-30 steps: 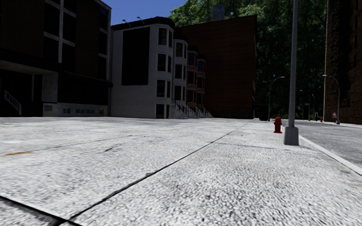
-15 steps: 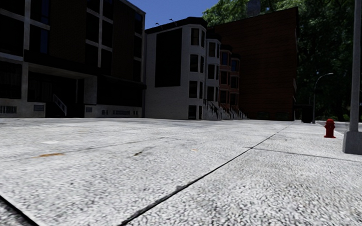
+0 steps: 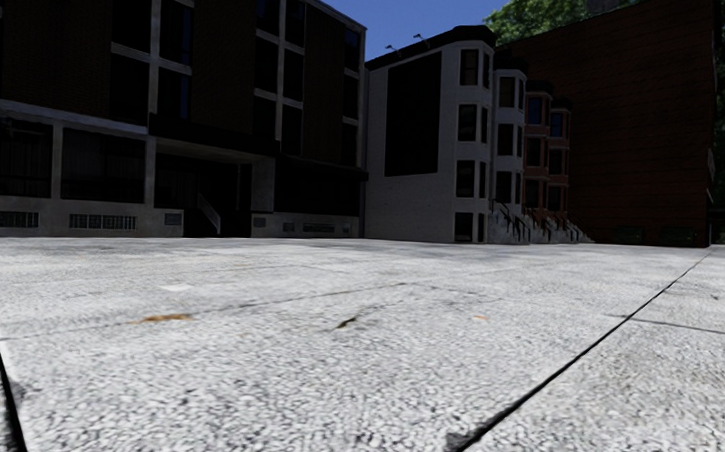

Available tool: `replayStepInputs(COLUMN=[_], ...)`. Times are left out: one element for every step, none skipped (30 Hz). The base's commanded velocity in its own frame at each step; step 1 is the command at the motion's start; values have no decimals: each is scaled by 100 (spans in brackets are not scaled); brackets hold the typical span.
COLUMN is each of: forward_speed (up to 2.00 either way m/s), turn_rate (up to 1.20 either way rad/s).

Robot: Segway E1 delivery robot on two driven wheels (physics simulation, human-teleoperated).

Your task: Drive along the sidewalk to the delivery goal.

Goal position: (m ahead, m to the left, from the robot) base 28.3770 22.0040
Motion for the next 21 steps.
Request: replayStepInputs(forward_speed=[125, 127, 129, 129, 129, 130, 132, 137, 146, 151, 151, 152, 152, 153, 153, 153, 153, 154, 154, 155, 157], turn_rate=[51, 51, 51, 51, 51, 51, 51, 51, 51, 51, 51, 51, 51, 51, 51, 51, 51, 51, 51, 51, 51])
